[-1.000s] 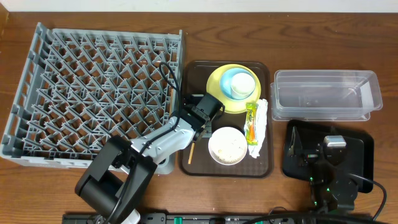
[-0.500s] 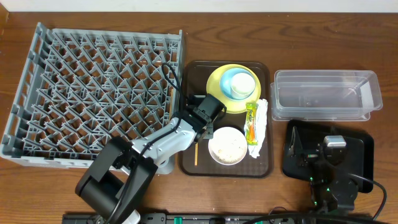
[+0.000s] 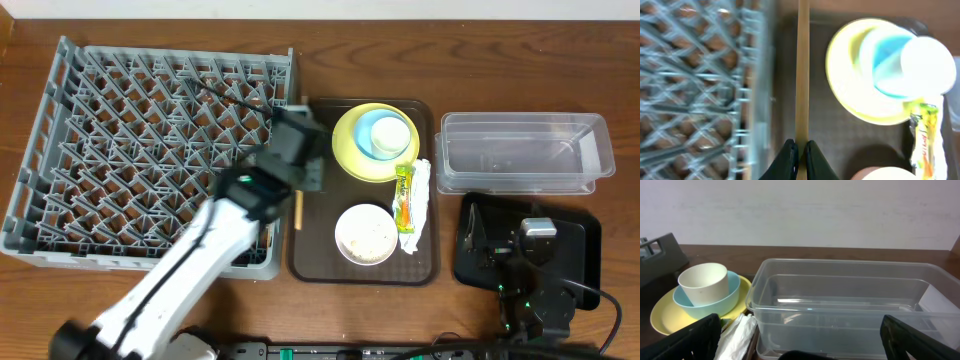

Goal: Sort waste into correct bins and load items into the dishwasher
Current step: 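Carry the second chopstick into the dish rack and release it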

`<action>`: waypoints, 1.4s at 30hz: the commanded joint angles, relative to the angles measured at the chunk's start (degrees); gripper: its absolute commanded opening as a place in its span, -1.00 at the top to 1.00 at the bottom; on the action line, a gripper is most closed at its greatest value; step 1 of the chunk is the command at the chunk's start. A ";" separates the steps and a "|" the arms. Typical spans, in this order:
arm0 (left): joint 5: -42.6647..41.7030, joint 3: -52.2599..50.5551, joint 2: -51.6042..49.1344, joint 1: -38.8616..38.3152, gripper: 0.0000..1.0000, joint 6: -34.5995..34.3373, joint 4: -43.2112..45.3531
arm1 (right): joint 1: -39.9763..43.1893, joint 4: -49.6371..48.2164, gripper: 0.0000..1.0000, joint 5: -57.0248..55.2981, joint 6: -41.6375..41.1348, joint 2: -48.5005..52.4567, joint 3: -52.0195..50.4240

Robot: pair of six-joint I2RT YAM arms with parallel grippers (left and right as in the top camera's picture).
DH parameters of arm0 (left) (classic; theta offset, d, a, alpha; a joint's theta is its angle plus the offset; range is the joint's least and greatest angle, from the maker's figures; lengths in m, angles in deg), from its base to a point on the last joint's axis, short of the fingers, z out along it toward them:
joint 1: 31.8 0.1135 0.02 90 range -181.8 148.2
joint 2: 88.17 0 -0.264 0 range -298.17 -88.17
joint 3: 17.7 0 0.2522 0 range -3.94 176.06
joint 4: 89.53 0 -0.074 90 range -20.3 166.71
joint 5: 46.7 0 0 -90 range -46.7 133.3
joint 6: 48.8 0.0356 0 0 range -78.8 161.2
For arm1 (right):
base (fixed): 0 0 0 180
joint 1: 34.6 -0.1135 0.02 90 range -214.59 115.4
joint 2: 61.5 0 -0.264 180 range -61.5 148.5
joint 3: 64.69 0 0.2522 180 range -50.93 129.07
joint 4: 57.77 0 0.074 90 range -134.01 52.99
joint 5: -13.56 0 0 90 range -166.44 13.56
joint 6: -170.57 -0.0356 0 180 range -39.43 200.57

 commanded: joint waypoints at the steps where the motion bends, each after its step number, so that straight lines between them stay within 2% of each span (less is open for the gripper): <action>1: -3.72 0.24 0.76 4.15 0.85 6.88 -1.97 | -0.85 0.24 -0.99 0.26 -0.76 -0.28 -0.07; 9: -7.80 0.24 -2.43 11.30 0.85 10.16 -4.46 | -0.85 0.24 -0.98 0.26 -0.76 -0.28 -0.07; 18: -8.09 0.22 -9.49 12.37 0.85 11.61 -4.42 | -0.85 0.24 -0.99 0.26 -0.76 -0.28 -0.07; 23: -7.65 0.24 -9.53 12.37 0.84 11.61 -3.58 | -0.85 0.24 -0.98 0.26 -0.76 -0.28 -0.07; 24: -7.67 0.24 -9.53 12.37 0.81 11.61 -3.50 | -0.85 0.24 -0.99 0.26 -0.76 -0.28 -0.07; 29: -7.65 0.26 -9.51 12.37 0.19 11.63 -3.54 | -0.85 0.24 -0.98 0.26 -0.76 -0.28 -0.07; 32: -7.65 0.76 -8.85 12.37 0.13 11.61 -3.32 | -0.85 0.24 -0.99 0.26 -0.76 -0.28 -0.07; 34: -7.67 1.66 -7.58 12.37 -0.02 11.61 -3.37 | -0.85 0.24 -0.99 0.26 -0.76 -0.28 -0.07; 36: -7.41 2.40 -6.03 12.37 -0.05 11.61 -3.39 | -0.85 0.22 -0.98 0.22 -0.68 -0.28 -0.07; 38: -5.51 3.08 -3.78 12.37 -0.07 11.58 -3.41 | -0.85 -1.31 -0.98 -1.31 1.70 -0.28 -0.07; 42: -1.46 3.72 2.54 12.39 -0.29 11.56 -3.39 | -0.85 -5.77 -0.99 -0.37 1.81 -0.28 -0.07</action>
